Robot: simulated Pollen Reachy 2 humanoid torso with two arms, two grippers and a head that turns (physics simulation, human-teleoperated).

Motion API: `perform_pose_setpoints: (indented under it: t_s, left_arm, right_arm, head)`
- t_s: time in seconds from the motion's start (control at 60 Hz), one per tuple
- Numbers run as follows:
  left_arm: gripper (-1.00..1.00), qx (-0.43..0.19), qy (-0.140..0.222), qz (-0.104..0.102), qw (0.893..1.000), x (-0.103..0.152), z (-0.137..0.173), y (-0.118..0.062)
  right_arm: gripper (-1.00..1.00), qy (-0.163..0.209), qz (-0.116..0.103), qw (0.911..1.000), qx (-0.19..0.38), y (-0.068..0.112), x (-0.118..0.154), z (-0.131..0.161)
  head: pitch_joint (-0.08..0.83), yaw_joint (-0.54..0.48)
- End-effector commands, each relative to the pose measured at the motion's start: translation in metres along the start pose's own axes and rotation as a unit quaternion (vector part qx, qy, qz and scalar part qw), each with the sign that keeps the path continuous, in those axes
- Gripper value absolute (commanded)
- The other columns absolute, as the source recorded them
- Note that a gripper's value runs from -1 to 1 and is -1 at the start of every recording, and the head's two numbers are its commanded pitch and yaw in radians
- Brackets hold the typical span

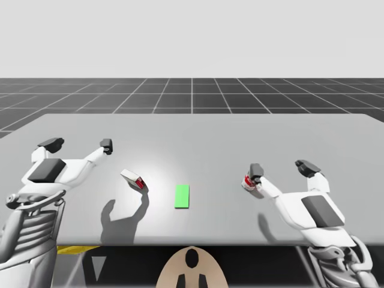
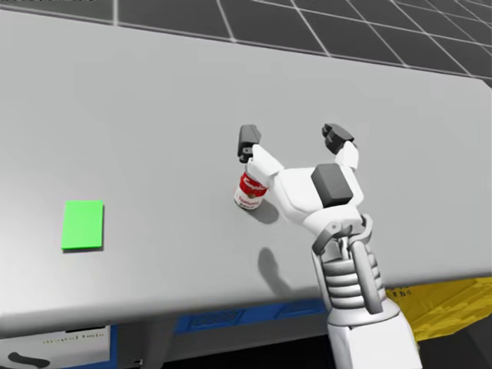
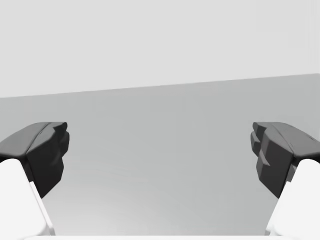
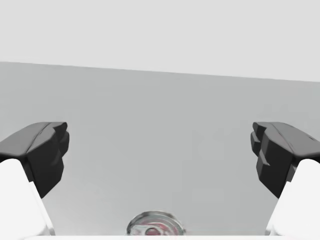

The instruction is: Look at the card. If it is red, pick the object on the left. If it is green, pick the object on the right.

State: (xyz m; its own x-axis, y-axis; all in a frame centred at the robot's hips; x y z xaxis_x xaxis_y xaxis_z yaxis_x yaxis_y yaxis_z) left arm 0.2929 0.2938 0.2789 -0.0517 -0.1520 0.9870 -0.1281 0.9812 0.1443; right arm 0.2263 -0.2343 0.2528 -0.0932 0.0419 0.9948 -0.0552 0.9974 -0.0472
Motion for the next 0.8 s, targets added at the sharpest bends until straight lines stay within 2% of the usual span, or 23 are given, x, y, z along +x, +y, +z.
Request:
perform_pose_setpoints:
  t_s: [0.017, 0.183, 0.333, 0.45, 0.55, 0.6, 0.633, 0.683, 0.733, 0.8]
  left_arm:
    - [-1.00, 0.001, 0.004, -0.002, 1.000, -0.002, -0.002, -0.001]
    - [-1.00, 0.000, 0.006, -0.005, 1.000, -0.003, -0.002, -0.003]
    - [-1.00, -0.001, 0.007, -0.006, 1.000, -0.004, -0.004, -0.003]
    - [-1.00, 0.000, 0.007, -0.006, 1.000, -0.005, -0.003, -0.003]
    - [-1.00, 0.001, 0.007, -0.005, 1.000, -0.005, -0.003, -0.003]
    - [-1.00, 0.001, 0.007, -0.005, 1.000, -0.005, -0.003, -0.003]
    - [-1.00, 0.001, 0.007, -0.005, 1.000, -0.005, -0.003, -0.003]
    - [-1.00, 0.001, 0.007, -0.005, 1.000, -0.005, -0.003, -0.003]
    - [-1.00, 0.001, 0.007, -0.005, 1.000, -0.005, -0.003, -0.003]
    - [-1.00, 0.000, 0.007, -0.005, 1.000, -0.004, -0.003, -0.003]
  right_arm:
    - [-1.00, 0.035, -0.042, 0.9984, 0.012, 0.014, -0.032, 0.033]
    - [-1.00, 0.062, -0.045, 0.9969, 0.017, 0.011, -0.059, 0.036]
    - [-1.00, 0.101, -0.060, 0.9928, 0.023, 0.008, -0.093, 0.018]
    - [-1.00, 0.113, -0.044, 0.9925, 0.015, 0.002, -0.115, -0.006]
    - [-1.00, 0.127, -0.047, 0.9906, 0.013, -0.003, -0.125, -0.025]
    - [-1.00, 0.133, -0.061, 0.9891, 0.014, -0.004, -0.128, -0.033]
    - [-1.00, 0.134, -0.051, 0.9895, 0.014, -0.005, -0.130, -0.036]
    - [-1.00, 0.138, -0.056, 0.9888, 0.007, -0.007, -0.131, -0.045]
    - [-1.00, 0.136, -0.046, 0.9896, 0.011, -0.009, -0.131, -0.054]
    - [-1.00, 0.139, -0.047, 0.9891, 0.014, -0.009, -0.132, -0.060]
  head:
    - [0.688, -0.35]
    - [0.683, -0.35]
    - [0.678, -0.35]
    - [0.677, -0.35]
    - [0.675, -0.36]
    - [0.675, -0.36]
    - [0.675, -0.36]
    - [0.675, -0.36]
    - [0.676, -0.37]
    - [0.674, -0.37]
